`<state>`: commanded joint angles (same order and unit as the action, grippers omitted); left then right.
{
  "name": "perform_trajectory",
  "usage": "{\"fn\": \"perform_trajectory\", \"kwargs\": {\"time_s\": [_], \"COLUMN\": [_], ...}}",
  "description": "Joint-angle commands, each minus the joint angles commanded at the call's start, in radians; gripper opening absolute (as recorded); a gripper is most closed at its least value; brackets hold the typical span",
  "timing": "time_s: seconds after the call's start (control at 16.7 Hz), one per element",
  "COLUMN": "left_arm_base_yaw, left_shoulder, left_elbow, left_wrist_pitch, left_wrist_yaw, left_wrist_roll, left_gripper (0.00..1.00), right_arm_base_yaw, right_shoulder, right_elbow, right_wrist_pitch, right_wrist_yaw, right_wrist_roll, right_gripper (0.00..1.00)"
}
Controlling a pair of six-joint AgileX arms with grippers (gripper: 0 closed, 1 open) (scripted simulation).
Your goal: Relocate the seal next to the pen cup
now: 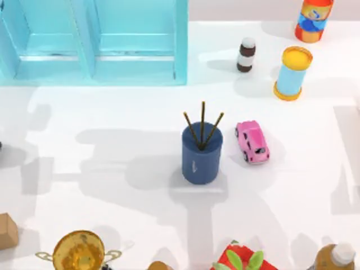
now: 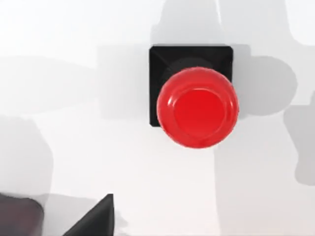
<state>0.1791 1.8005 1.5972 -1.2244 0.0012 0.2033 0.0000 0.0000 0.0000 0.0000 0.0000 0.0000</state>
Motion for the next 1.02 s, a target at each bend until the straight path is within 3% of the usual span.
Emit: {"fn": "perform_trajectory", "kwargs": {"time_s": [0.36, 0.78, 1.02], "left_arm_base_yaw": [0.023, 0.019, 0.022], "left_shoulder": [0.209, 0.211, 0.234], "left_elbow": [0.208, 0.192, 0.064], "left_wrist_pitch": [-0.142, -0.125, 0.029], "left_wrist_yaw": [0.001, 0.0, 0.001], "left_wrist_roll": [0.025, 0.023, 0.025], "left_gripper": [1.0, 1.0, 1.0], "right_arm_base_yaw": [0.0, 0.0, 0.0], "right_shoulder": [0.0, 0.0, 0.0], "right_elbow": [0.0, 0.0, 0.0], "right_wrist_pitch": [0.0, 0.0, 0.0], "right_wrist_yaw": [0.0, 0.0, 0.0], "right_wrist_roll": [0.0, 0.0, 0.0], "right_gripper": [1.0, 1.0, 1.0]}}
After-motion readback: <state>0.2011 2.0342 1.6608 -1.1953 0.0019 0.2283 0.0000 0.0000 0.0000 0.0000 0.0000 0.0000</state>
